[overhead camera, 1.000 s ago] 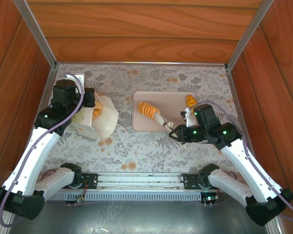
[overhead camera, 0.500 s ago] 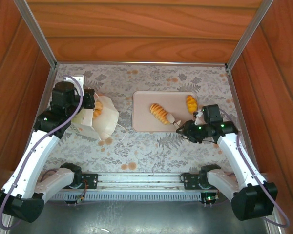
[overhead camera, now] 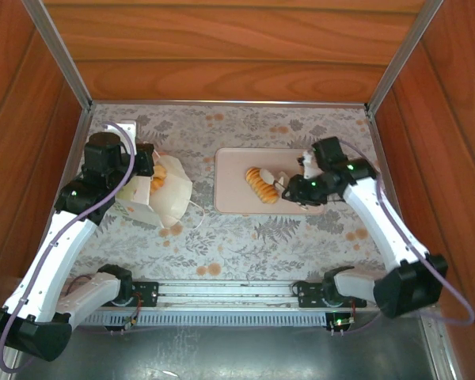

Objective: Take the fake bread out of the paper bag

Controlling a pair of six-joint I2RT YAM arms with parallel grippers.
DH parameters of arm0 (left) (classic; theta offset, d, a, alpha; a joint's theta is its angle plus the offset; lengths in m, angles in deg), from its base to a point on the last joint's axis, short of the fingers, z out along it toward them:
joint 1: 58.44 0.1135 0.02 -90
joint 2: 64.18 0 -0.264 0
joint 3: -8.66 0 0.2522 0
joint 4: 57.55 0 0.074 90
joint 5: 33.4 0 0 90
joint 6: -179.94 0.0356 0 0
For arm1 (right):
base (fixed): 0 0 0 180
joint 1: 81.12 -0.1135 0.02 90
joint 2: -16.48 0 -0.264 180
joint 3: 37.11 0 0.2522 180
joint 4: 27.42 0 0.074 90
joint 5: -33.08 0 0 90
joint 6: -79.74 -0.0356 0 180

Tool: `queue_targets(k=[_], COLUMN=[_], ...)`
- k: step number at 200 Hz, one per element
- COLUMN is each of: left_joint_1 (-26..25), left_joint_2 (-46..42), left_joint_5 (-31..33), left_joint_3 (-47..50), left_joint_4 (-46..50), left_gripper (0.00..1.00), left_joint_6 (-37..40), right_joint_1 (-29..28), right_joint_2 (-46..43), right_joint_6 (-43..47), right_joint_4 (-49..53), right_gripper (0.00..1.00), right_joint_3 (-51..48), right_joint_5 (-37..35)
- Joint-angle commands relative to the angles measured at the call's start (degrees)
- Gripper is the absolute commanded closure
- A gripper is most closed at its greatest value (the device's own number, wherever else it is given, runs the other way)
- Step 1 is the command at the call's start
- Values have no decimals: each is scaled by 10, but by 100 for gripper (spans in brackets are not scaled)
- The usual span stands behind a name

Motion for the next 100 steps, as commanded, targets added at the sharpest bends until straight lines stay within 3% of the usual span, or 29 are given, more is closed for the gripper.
queue_targets(k=[1, 46, 100], left_joint_1=[3, 3, 3], left_joint_2=[-4, -8, -10], left_joint_5=[-5, -5, -9], left_joint_3=[2, 7, 7], left_joint_4=[-23, -24, -26], left_gripper=[100, 100, 100], left_joint_6=[-1, 3, 2], right_joint_1=[-39, -87, -100], right_joint_2=[64, 156, 250], right_joint_6=[77, 145, 174], right_joint_4=[88, 134, 163], right_gripper=[50, 47, 50], right_joint_3=[63, 138, 202], right_joint_5=[-123, -160, -187])
